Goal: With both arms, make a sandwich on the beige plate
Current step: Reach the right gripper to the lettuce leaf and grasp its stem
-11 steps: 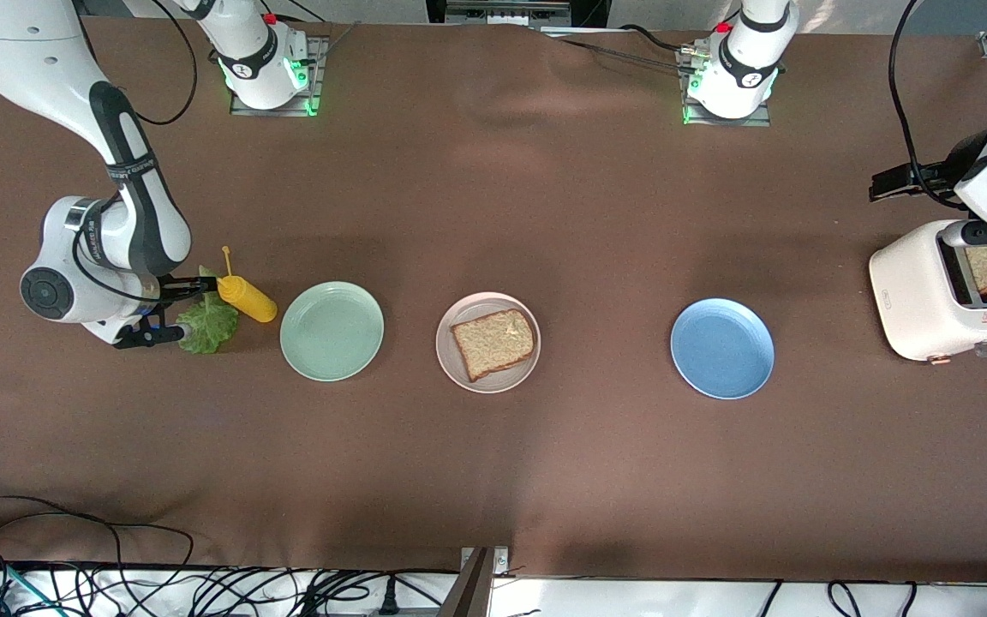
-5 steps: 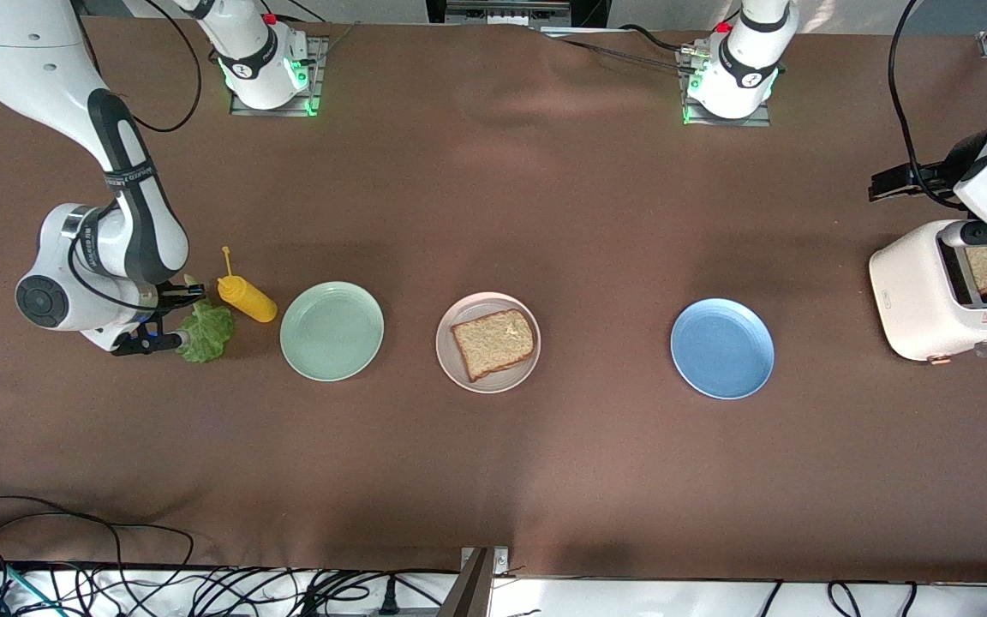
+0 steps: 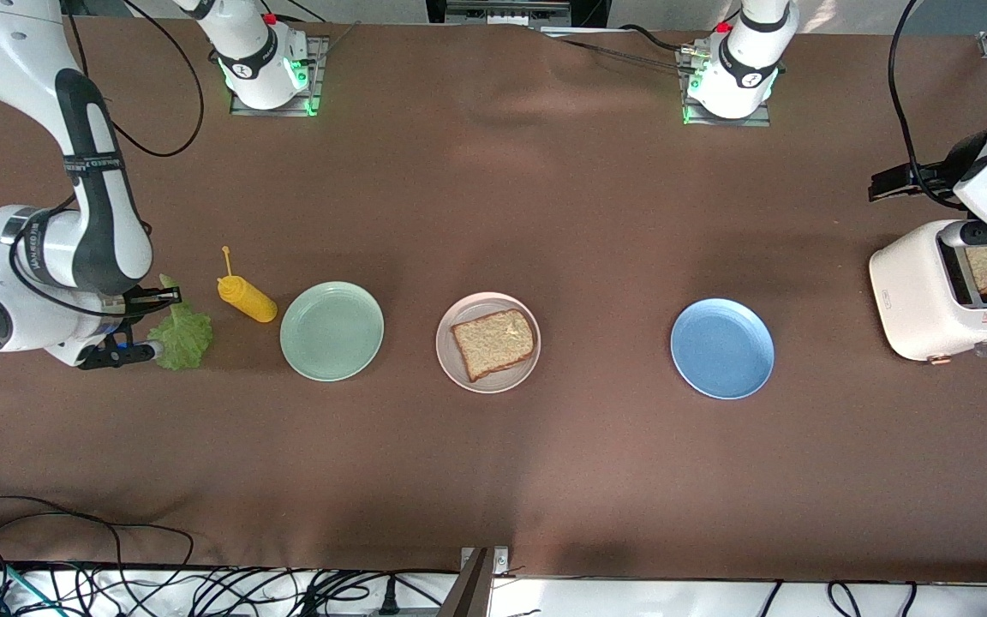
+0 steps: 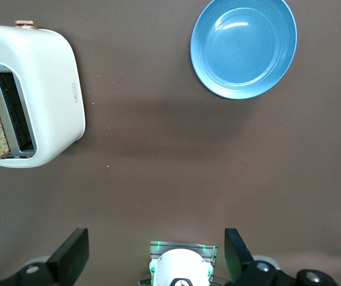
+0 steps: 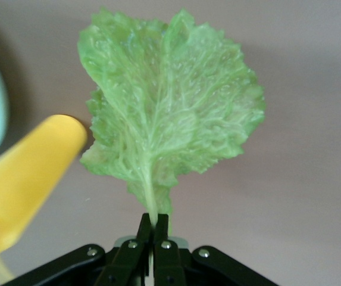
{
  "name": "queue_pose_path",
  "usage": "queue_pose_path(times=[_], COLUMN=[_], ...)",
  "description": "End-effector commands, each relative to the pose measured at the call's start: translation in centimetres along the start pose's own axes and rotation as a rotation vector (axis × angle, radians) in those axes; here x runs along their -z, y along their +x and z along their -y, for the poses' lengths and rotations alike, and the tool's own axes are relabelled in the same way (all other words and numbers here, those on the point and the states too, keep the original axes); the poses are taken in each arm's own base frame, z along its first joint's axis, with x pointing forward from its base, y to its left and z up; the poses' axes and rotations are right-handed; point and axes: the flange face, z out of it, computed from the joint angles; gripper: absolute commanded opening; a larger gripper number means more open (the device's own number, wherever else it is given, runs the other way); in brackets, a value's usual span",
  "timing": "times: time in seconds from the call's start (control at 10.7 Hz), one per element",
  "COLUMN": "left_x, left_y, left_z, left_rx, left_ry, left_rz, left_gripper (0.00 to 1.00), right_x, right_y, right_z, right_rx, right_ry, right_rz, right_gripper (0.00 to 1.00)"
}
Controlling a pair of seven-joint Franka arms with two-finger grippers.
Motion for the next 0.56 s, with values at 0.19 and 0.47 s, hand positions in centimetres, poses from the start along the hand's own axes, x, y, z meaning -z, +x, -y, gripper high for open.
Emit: queue_pose_path(times=[0.19,0.47], left_x=[0.0,-0.4], left_y=[-0.5,-0.5], left_z=[0.2,0.2], left_rx=[0.008,0.006], left_ry=[0.018,0.018], left_rz=[0.007,0.027], left_gripper=[1.0,1.0], right_x=[12.0,14.1], right_y=[-0.6,-0.6], right_z=[7.1,19.9], right_rx=[0.007,-0.049], right_ry=[-0.024,-0.075], right_rz=[-0.057,-0.111], right_gripper=[0.0,0.0])
